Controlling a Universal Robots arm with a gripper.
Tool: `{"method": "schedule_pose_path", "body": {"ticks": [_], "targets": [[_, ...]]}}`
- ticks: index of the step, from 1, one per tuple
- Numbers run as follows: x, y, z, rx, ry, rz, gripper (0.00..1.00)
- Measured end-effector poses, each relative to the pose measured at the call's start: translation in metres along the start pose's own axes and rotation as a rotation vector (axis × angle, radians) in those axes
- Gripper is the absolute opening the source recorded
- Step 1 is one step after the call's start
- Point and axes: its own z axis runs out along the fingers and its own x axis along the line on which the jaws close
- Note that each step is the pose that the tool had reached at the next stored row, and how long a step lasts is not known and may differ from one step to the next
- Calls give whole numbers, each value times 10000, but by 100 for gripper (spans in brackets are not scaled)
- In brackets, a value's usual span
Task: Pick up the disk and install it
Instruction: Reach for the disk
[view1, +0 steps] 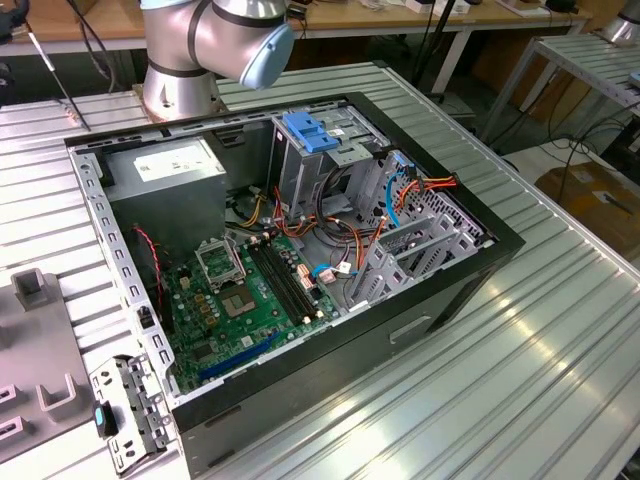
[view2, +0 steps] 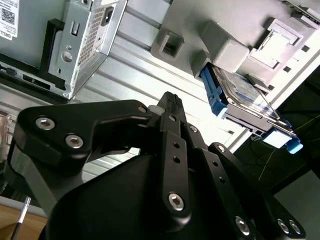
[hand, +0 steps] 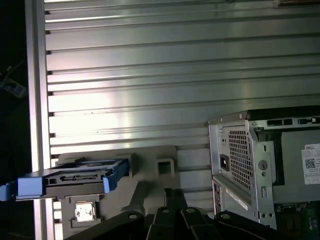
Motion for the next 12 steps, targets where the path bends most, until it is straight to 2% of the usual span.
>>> {"method": "schedule_pose_path", "body": {"ticks": [6,9,12], "targets": [[299,-16,7,2,30,1,11],[424,-26,11,6,69,2,11],[651,-44,19,12,143,6,11]]}}
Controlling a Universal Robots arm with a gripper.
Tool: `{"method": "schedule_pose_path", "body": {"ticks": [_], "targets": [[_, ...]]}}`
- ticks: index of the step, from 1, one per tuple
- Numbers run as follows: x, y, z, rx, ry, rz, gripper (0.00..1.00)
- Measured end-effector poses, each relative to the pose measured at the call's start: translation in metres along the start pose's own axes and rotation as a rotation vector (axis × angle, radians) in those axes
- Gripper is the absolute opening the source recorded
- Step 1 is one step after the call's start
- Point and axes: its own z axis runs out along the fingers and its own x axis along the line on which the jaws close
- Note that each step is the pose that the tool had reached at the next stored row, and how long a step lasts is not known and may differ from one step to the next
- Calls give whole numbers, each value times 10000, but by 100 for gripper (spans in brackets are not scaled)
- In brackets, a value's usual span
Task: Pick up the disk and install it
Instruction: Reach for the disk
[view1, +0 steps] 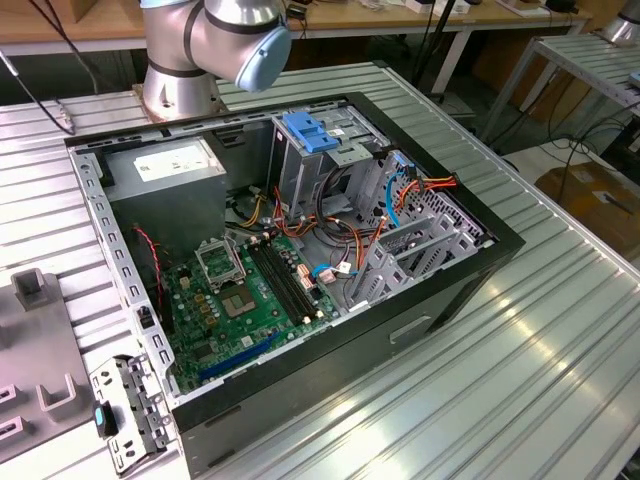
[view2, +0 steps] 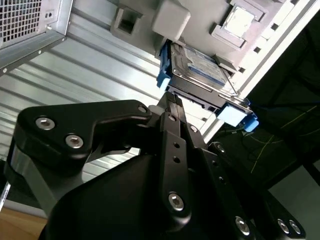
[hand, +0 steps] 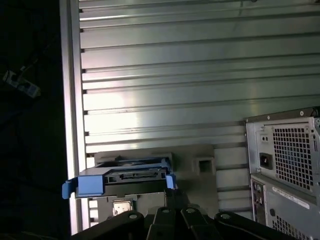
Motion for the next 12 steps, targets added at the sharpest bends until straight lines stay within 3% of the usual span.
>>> {"method": "schedule_pose_path", "body": {"ticks": [12], "targets": [[477,-38,22,11,147,5,11]]}}
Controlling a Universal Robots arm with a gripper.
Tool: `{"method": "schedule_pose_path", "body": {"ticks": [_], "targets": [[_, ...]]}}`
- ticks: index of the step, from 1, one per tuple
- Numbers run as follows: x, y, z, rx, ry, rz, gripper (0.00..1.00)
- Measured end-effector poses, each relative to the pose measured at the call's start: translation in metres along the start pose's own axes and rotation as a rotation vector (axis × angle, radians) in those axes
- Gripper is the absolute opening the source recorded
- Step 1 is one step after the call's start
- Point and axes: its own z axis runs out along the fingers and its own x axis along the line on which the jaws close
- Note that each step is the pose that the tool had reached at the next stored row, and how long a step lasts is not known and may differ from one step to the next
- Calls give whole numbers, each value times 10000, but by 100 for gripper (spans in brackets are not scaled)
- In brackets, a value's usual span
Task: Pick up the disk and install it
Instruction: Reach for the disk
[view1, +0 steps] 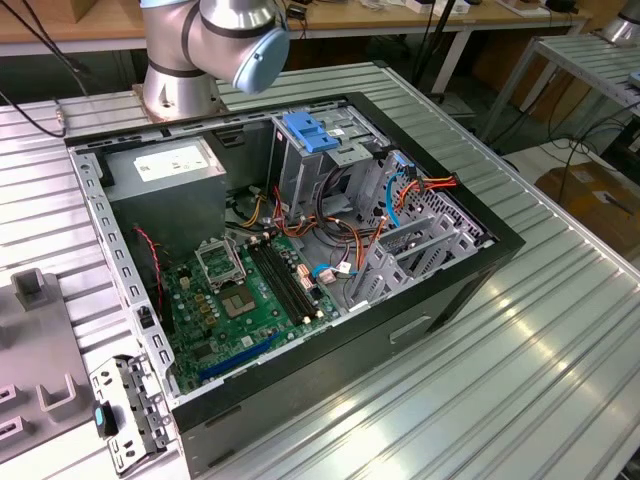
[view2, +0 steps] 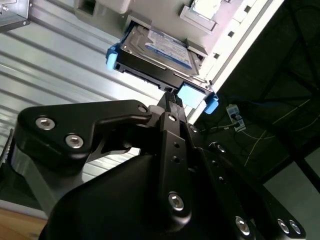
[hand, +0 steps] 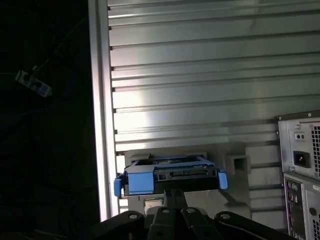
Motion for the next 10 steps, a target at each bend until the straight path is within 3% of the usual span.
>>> {"method": "schedule_pose_path", "body": {"ticks": [7,10], "targets": [[285,-22,18,6,78,5,11],[314,-16,24,9,112,5,11]]}}
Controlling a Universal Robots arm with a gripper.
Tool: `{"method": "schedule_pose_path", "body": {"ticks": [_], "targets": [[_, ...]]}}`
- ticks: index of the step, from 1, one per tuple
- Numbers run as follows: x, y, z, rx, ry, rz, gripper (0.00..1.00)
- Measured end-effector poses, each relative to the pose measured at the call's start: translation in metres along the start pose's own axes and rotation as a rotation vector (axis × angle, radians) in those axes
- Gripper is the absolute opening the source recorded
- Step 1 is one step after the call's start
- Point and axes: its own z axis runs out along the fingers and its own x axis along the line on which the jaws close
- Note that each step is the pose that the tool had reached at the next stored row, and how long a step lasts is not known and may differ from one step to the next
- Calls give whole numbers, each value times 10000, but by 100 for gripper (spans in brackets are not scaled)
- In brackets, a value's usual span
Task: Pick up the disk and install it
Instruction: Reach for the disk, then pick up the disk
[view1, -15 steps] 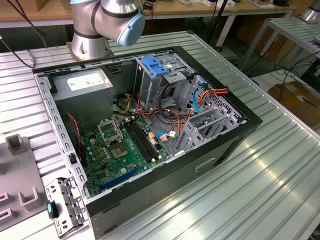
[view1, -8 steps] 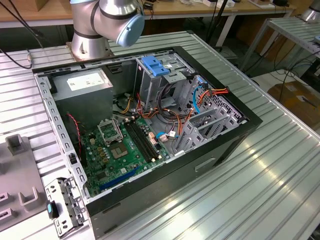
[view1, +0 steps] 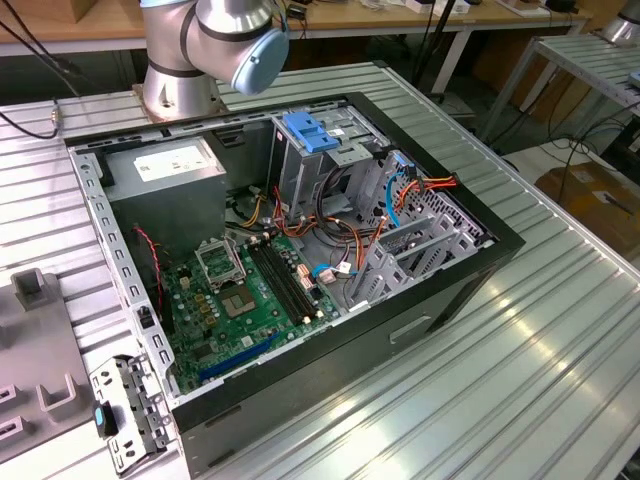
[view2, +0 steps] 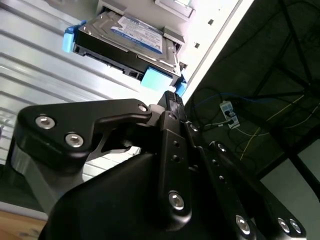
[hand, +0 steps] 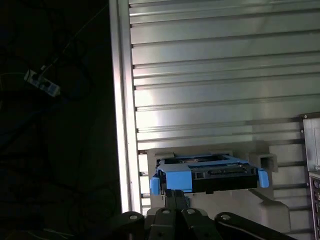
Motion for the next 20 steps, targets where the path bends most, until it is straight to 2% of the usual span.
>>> {"method": "schedule_pose_path", "body": {"ticks": [3,7,20], "targets": [[-6,1,11,3,45,3,11],[-58,6,17,13,101,6,11],[-59,5,17,15,112,5,11]]}}
